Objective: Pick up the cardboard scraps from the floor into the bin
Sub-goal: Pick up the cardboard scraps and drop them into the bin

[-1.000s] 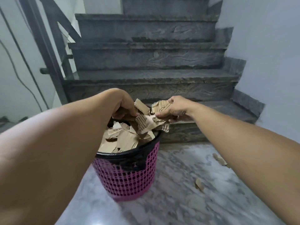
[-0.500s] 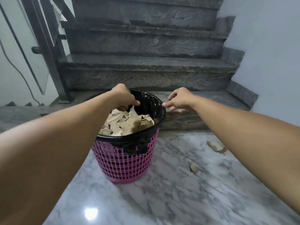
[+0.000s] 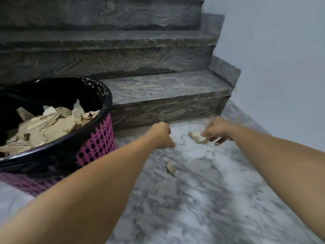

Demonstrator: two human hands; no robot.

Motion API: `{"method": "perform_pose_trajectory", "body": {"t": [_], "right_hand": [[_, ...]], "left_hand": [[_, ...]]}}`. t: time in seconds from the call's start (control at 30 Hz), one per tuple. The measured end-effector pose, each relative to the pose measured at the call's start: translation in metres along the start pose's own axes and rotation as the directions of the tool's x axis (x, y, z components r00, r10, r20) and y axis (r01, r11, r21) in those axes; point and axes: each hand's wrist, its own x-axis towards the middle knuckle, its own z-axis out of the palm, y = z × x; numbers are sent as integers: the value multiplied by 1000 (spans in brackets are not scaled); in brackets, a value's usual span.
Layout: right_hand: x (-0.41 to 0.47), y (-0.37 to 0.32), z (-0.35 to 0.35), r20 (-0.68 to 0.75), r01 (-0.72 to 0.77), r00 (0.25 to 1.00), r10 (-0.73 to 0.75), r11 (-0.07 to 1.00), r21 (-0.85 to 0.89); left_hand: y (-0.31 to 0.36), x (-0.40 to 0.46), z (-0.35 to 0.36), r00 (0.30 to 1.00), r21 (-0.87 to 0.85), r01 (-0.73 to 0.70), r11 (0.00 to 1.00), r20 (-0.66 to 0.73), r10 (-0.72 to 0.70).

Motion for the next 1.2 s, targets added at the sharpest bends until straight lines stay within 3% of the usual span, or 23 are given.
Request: {"method": "perform_pose_trajectory", "body": {"t": [0.1,0.23,0.4,0.7,0.9,1.2], "right_hand": [[43,40,12,-1,-69,998,69,997,-35],[87,69,23,-57,-128,990,127,991,-26],[134,81,30,-145,-143,980,133,988,-56],[186,81,61,-237,-316,932,276,937,-152],[169,67,66,-146,-99,980,132,971,217],[109,28,71,68,80,993,-99,968,240]], "left_hand": [[-10,32,59,989,78,68,995,123,-77],[-30,62,110,977,87,151,985,140,-162],[-44,84,145,988,105,37,994,147,-52],[-60,110,153,999,-152,26,988,25,-23],[-57,108,152,999,-162,34,986,15,-32],[-45,89,107,998,-97,60,993,-24,-62]]}}
